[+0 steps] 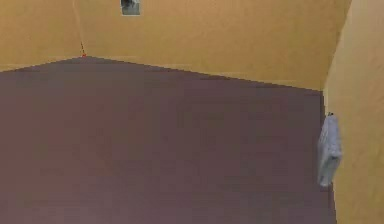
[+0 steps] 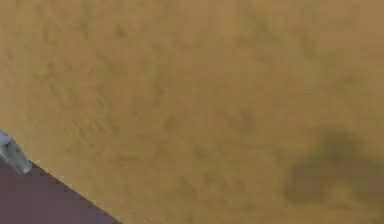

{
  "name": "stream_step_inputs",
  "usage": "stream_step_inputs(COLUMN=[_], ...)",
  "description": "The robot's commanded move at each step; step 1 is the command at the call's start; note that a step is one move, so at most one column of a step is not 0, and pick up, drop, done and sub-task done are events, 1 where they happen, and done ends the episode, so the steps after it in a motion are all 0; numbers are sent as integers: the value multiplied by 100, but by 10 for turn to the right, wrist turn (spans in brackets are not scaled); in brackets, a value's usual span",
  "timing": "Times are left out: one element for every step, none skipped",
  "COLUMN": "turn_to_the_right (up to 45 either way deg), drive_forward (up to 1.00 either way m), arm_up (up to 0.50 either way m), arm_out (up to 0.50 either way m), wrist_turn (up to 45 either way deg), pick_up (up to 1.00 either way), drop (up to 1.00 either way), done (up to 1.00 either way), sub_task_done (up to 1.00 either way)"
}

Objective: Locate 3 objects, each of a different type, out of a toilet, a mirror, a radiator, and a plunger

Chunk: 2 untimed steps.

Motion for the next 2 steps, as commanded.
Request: stream_step_inputs(turn_to_the_right=[-450, -150], drive_forward=[0, 0], arm_up=[0, 0], arm_out=[0, 0], wrist_turn=[0, 0], pick_up=[0, 0], drop=[0, 0], done=[0, 0], sub_task_done=[0, 0])
